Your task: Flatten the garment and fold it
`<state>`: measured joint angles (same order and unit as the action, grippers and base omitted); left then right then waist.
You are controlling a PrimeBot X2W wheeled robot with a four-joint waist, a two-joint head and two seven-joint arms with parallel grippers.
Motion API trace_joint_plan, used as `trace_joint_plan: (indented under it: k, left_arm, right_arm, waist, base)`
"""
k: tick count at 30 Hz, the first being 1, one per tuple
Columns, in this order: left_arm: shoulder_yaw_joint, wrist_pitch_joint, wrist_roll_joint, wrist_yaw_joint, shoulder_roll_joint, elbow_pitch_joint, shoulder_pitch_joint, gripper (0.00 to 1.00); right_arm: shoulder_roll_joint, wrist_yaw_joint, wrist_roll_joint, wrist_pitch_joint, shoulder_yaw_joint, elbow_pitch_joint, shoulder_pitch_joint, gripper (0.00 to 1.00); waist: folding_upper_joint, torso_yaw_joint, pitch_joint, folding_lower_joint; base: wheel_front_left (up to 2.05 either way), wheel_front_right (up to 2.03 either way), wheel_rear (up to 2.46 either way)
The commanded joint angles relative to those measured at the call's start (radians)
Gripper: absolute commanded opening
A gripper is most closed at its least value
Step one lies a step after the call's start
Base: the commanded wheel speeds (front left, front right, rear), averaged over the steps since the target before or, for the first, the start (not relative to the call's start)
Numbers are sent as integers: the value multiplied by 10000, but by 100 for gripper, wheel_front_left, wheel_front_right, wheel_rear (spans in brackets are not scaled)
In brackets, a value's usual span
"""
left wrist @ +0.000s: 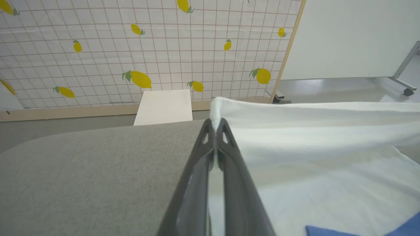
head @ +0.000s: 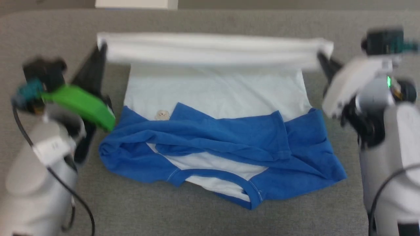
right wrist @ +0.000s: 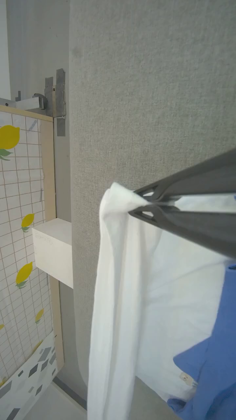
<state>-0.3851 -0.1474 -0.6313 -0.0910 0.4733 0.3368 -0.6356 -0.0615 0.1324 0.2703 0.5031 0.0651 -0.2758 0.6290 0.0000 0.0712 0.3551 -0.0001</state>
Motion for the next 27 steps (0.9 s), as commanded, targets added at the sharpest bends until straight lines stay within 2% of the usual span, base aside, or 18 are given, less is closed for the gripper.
trace_joint_plan:
  k: [1,9,15,20,27]
  left_arm:
    - [12,-87,-126,170,6,-248,570,0]
    - [57,221,-756,1447,-4,-2393,4123,0]
    - [14,488,-992,2210,59,-3232,5937,0]
    - [-107,614,-1080,2480,-3,-3208,6571,0]
    - [-382,1234,-1575,2410,-413,-2021,6519,0]
  right_arm:
    - [-26,-17,191,-19,147,294,-615,0]
    - [99,-17,1153,388,1121,2304,-4582,0]
    - [109,-17,1853,628,1255,2925,-6443,0]
    - [110,-17,1797,767,1183,3055,-7291,0]
    - [111,-17,1510,846,585,2323,-7559,0]
  waist:
    - [0,300,-1482,1]
    - [0,428,-2569,1]
    - [0,318,-2983,1]
    - [0,255,-3041,1]
    - [0,98,-3053,1]
  base:
    - [0,0,0]
    - [0,0,0]
    - [0,0,0]
    - [0,0,0]
    - [0,0,0]
